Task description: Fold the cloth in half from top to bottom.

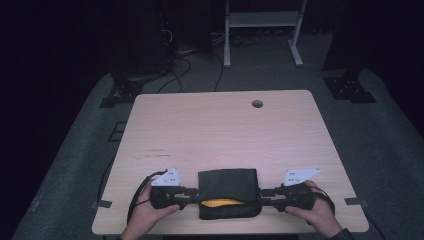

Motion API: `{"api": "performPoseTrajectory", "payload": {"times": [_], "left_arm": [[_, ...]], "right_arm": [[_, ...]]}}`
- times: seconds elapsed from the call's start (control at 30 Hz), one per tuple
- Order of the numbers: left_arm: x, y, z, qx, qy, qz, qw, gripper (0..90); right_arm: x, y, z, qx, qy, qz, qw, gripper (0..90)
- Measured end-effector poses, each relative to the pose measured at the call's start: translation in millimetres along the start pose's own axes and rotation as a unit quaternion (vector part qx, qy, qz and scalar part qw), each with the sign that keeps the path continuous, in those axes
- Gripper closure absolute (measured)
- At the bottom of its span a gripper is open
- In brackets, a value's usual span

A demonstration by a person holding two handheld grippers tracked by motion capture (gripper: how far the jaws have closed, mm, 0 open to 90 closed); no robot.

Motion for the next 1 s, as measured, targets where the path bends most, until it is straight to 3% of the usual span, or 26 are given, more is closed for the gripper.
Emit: {"api": "performPoseTrajectory", "payload": {"times": [0.17,0.3,0.37,0.43,0.47,0.5,0.53,0.57,0.6,0.67,0.7,0.83,1.0], "left_arm": [[7.7,0.4,-9.3,0.018,0.007,0.012,0.9997,70.9],[12.9,-8.9,-14.7,0.025,0.011,0.01,0.9996,73.7],[16.2,-18.0,-17.5,0.025,0.016,0.005,0.9995,74.1],[18.1,-35.1,-22.1,0.027,0.022,-0.006,0.9994,74.4],[18.1,-35.1,-22.1,0.027,0.022,-0.006,0.9994,74.7],[16.3,-47.9,-21.7,0.022,0.021,-0.021,0.9993,74.8],[16.3,-47.9,-21.7,0.022,0.021,-0.021,0.9993,74.8],[14.4,-53.7,-20.3,0.02,0.02,-0.029,0.9992,74.8],[8.4,-62.8,-14.5,0.011,0.015,-0.046,0.9987,75.2],[4.6,-65.5,-11.6,0.01,0.011,-0.056,0.9983,75.0],[-2.8,-67.3,-5.7,0.004,0.007,-0.068,0.9977,74.9],[-13.8,-60.4,3.1,-0.011,0.009,-0.073,0.9972,73.9],[-21.7,-52.6,5.5,0.001,0.005,-0.079,0.9969,67.5]], "right_arm": [[4.9,20.5,10.1,-0.018,-0.009,0.028,0.9994,67.3],[8.7,17.5,17.8,-0.027,-0.011,0.027,0.9992,71.1],[11.2,7.1,18.5,-0.022,-0.008,0.018,0.9996,73.8],[13.9,-14.1,16.3,-0.011,0.006,0.0,0.9999,75.3],[13.9,-14.1,16.3,-0.011,0.006,0.0,0.9999,75.3],[14.9,-28.8,14.5,-0.002,0.013,-0.014,0.9998,75.8],[14.9,-36.0,13.8,0.001,0.018,-0.021,0.9996,75.9],[14.9,-36.0,13.8,0.001,0.018,-0.021,0.9996,75.9],[13.1,-49.1,10.8,0.008,0.027,-0.037,0.9989,76.0],[9.0,-59.5,6.1,0.018,0.036,-0.054,0.9977,76.1],[5.7,-63.0,3.2,0.022,0.038,-0.063,0.997,76.2],[-5.5,-66.4,-3.4,0.027,0.054,-0.083,0.9947,76.9],[-9.8,-58.2,-6.3,0.018,0.078,-0.095,0.9923,76.4]]}}
Point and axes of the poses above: each handheld gripper's, and its own axes: y roughly backward along the jaws, x roughly out of its top, z roughly to its right, the point moved 9 cm from there along -y, roughly forward along the jaws, and after that the axes turned 9 degrees about y, right-handed, at the moved point
